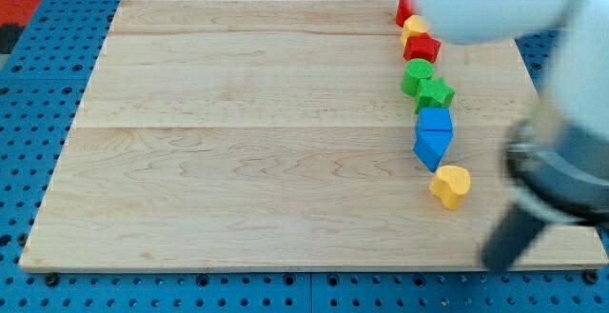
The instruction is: Adjust the green star to form a vertical line with a group of blocks
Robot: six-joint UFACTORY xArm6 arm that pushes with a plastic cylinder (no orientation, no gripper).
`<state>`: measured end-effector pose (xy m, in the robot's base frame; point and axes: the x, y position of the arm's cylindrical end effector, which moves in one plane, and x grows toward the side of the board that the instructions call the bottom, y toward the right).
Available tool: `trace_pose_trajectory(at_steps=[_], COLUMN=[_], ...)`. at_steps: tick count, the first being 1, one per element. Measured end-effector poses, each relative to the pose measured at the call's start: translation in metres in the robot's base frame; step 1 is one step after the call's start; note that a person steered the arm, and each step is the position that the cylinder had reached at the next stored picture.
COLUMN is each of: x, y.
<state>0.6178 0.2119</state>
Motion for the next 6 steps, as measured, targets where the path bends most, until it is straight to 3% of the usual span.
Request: trace_pose_trajectory(at_steps=[1,3,6], x=[-0.017,-0.185,-0.217], y=[0.069,0.066,-0.007])
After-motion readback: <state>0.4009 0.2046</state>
